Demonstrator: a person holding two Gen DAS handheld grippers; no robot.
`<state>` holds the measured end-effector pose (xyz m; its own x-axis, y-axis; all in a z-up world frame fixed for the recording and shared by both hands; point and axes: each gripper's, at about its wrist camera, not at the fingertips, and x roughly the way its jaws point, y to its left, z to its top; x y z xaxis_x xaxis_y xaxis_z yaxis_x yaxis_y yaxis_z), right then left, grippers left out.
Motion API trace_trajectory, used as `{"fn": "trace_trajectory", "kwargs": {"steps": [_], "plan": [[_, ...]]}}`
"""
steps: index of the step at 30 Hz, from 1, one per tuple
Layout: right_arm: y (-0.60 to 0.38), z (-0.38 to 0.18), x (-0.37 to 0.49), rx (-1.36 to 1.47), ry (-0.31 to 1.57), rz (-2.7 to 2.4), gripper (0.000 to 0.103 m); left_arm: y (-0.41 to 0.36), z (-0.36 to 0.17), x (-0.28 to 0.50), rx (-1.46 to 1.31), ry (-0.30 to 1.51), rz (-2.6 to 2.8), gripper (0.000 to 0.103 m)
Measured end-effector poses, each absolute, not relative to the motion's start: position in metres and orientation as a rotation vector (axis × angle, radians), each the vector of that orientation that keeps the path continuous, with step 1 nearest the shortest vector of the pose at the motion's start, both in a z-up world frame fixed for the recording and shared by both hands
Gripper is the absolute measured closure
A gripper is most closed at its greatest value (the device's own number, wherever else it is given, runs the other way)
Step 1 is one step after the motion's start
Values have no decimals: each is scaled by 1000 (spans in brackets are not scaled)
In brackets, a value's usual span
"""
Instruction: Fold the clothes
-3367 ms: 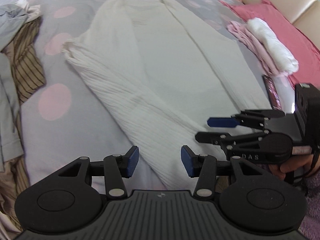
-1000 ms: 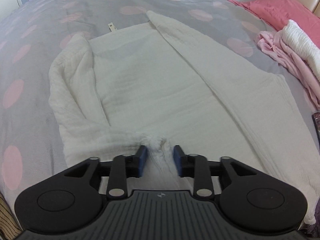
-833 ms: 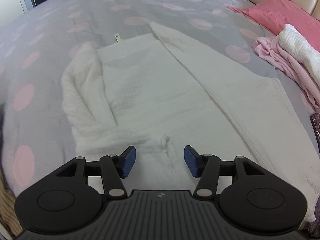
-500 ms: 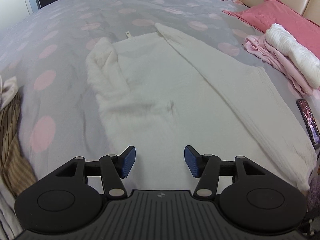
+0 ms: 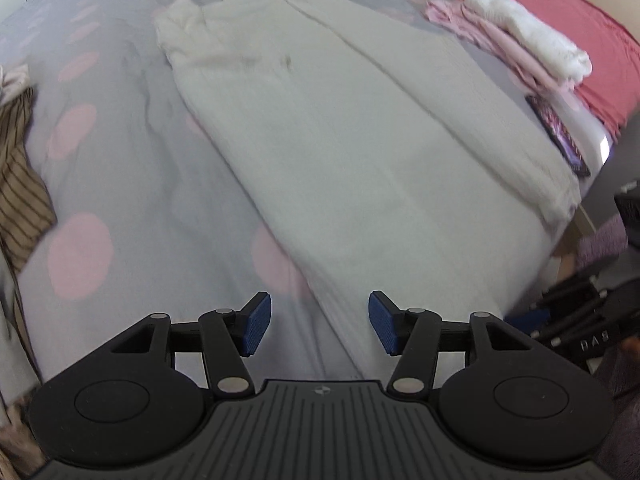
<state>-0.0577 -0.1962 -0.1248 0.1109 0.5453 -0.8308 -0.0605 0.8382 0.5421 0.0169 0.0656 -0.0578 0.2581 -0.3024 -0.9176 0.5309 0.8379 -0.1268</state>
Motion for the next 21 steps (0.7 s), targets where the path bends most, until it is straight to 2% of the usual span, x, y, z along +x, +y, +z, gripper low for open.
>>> {"fn": "trace_trajectory", "kwargs": {"steps": [1,2,3,9,12,21], "plan": [[-194,-127,-57,411,1411,462,93,63,-61,13,233,1186,-582,54],[-192,-128,-57,396,1422,458,93,60,-64,9,245,1183,-589,63],[-190,-130,-57,381,1431,454,94,58,-68,8,260,1190,-582,67],[-183,-133,-60,301,1471,428,93,60,-81,5,231,1239,-519,68],[-187,-122,-59,282,1432,409,89,63,-79,5,221,1245,-516,68],[-203,-85,-53,246,1311,387,89,77,-53,17,139,1170,-488,66]]}}
